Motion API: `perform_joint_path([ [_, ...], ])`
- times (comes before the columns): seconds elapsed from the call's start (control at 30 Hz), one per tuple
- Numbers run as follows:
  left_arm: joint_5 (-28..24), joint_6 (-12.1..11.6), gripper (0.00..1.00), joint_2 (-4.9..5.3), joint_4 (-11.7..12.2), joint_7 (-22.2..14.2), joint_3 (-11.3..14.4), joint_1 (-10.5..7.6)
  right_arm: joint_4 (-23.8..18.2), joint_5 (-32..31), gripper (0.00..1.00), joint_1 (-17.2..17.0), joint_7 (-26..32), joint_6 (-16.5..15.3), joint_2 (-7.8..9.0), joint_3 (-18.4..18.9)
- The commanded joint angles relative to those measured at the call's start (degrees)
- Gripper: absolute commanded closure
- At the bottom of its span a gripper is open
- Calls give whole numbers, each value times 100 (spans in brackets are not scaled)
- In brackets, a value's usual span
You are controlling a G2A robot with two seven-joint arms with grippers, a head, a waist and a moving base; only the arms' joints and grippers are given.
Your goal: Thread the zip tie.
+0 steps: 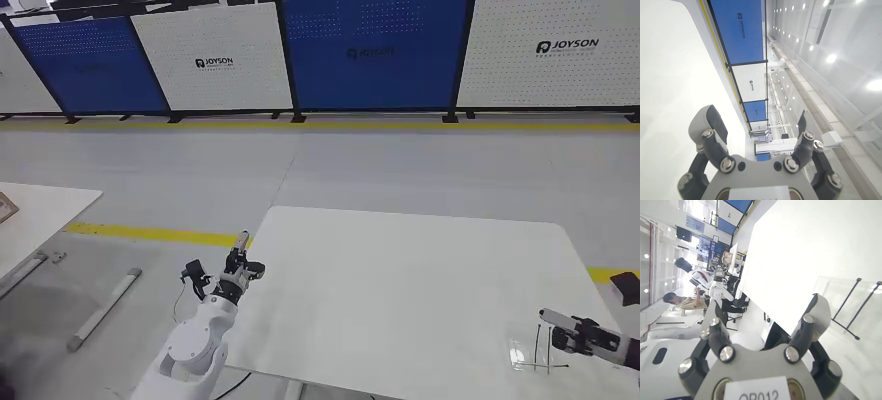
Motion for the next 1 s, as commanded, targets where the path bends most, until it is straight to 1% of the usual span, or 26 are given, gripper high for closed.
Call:
perform_joint_path([
  [0.0, 0, 0, 0, 0, 0, 0, 0, 0, -8, 5, 0, -11, -32, -6, -2, 3],
  [0.3, 0, 0, 0, 0, 0, 0, 0, 0, -8, 5, 0, -11, -32, -6, -2, 3],
  [0.37, 0, 0, 0, 0, 0, 0, 0, 0, -55, -2, 0, -9, 93, -144, 13, -45],
  [0.4, 0, 0, 0, 0, 0, 0, 0, 0, 12, 129, 0, -12, 93, -306, 41, -87],
  [0.43, 0, 0, 0, 0, 0, 0, 0, 0, 80, 246, 0, -17, 93, -550, 106, -161],
  [0.5, 0, 0, 0, 0, 0, 0, 0, 0, 238, 370, 0, -3, 93, -830, 243, -234],
  [0.53, 0, 0, 0, 0, 0, 0, 0, 0, 257, 317, 0, 12, 93, -1056, 351, -349],
  [0.57, 0, 0, 0, 0, 0, 0, 0, 0, 335, 355, 0, 22, 93, -1167, 431, -408],
  [0.63, 0, 0, 0, 0, 0, 0, 0, 0, 409, 213, 0, 33, 93, -1387, 606, -547],
  [0.67, 0, 0, 0, 0, 0, 0, 0, 0, 536, 56, 0, 78, 93, -1347, 711, -549],
  [0.7, 0, 0, 0, 0, 0, 0, 0, 0, 545, -50, 0, 100, 93, -1456, 781, -625],
  [0.77, 0, 0, 0, 0, 0, 0, 0, 0, 704, -135, 0, 130, 93, -1669, 932, -739],
  [0.87, 0, 0, 0, 0, 0, 0, 0, 0, 711, -52, 0, 141, 93, -1695, 1122, -852],
  [0.9, 0, 0, 0, 0, 0, 0, 0, 0, 664, 11, 0, 116, 93, -1695, 1212, -906],
  [0.97, 0, 0, 0, 0, 0, 0, 0, 0, 664, 11, 0, 116, 93, -1695, 1212, -906],
])
